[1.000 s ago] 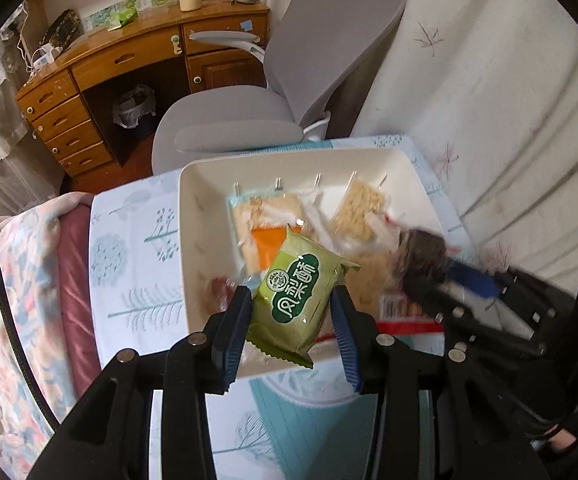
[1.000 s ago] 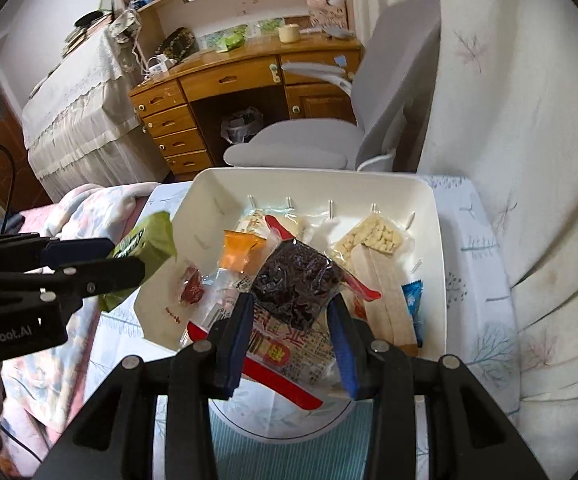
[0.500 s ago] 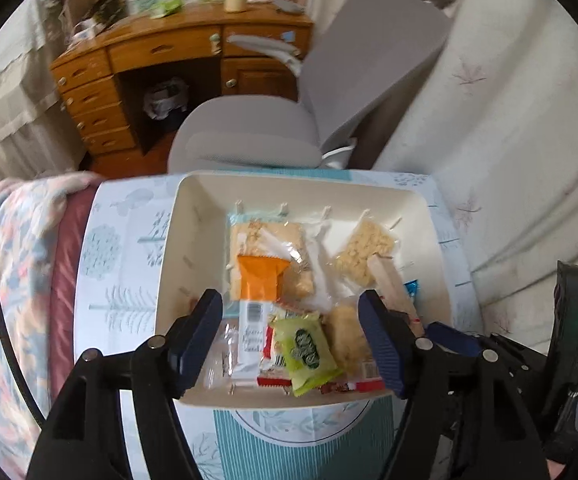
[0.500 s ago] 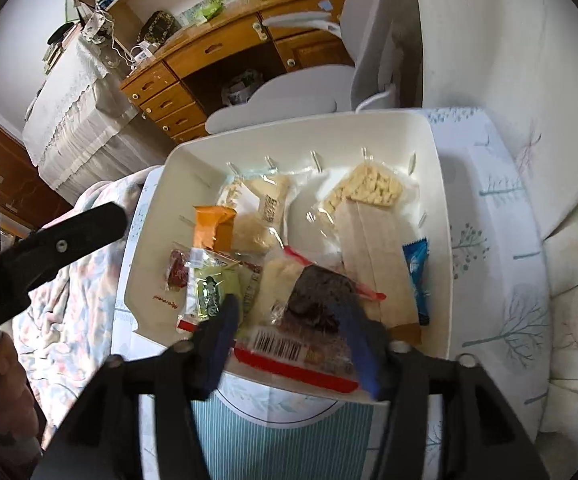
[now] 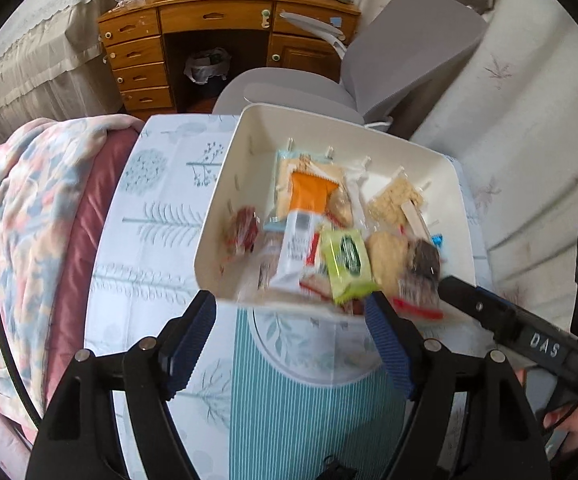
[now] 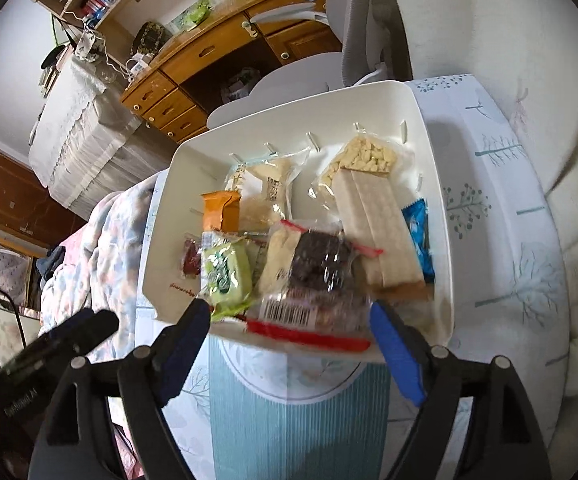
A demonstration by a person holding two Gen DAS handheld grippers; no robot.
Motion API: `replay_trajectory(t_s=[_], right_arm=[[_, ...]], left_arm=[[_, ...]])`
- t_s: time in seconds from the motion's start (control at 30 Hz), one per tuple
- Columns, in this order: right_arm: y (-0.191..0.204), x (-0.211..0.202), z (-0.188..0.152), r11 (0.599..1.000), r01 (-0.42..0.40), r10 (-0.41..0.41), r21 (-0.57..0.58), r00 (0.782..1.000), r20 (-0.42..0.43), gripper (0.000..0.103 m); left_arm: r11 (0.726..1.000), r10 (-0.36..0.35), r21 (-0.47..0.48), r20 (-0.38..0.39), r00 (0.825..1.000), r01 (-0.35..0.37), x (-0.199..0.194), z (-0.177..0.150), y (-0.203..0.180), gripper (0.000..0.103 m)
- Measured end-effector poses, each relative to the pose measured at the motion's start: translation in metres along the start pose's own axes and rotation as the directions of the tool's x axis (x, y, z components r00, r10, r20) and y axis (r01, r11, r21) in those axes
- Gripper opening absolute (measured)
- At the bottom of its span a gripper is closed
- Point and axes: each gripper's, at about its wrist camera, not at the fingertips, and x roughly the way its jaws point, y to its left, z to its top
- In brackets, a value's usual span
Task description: Organize snacks
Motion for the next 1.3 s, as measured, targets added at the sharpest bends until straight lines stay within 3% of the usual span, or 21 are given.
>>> replay_trajectory(t_s=[0.17,0.37,0.7,0.93,1.3], right_arm=[[0.018,-0.018,-0.038,0.999,0.047,-0.047,0.013,0.999,0.018,0.083],[0.044,-0.028,-0.097,0.994,0.1,-0.099,0.04,0.995,-0.018,0.091],[0.076,-0.056,-0.195,0.988,0.157,-0.157,-0.002,0.983,-0.094,0.093],[0.09,-0.097,-0.216,0.981,0.177,-0.181,-0.083,0.982,-0.046,0.095],[0.089,-0.167,-0.219,0.978,0.169,-0.162,-0.12,0.985,0.063,0.096]], left_arm=[[0.999,-0.03,0.035,-0.005,1.0,0.03,-0.021,-0.028,0.009,0.076],[0.996,-0.027,0.086,0.083,0.996,0.02,-0.069,-0.074,0.038,0.08],[0.997,-0.025,0.067,0.037,0.999,0.022,-0.108,-0.141,0.08,0.089],[0.994,-0.043,0.103,0.048,0.998,0.038,-0.134,-0.164,0.06,0.102],[0.993,-0.062,0.107,0.067,0.996,0.054,-0.161,-0.161,0.012,0.102]])
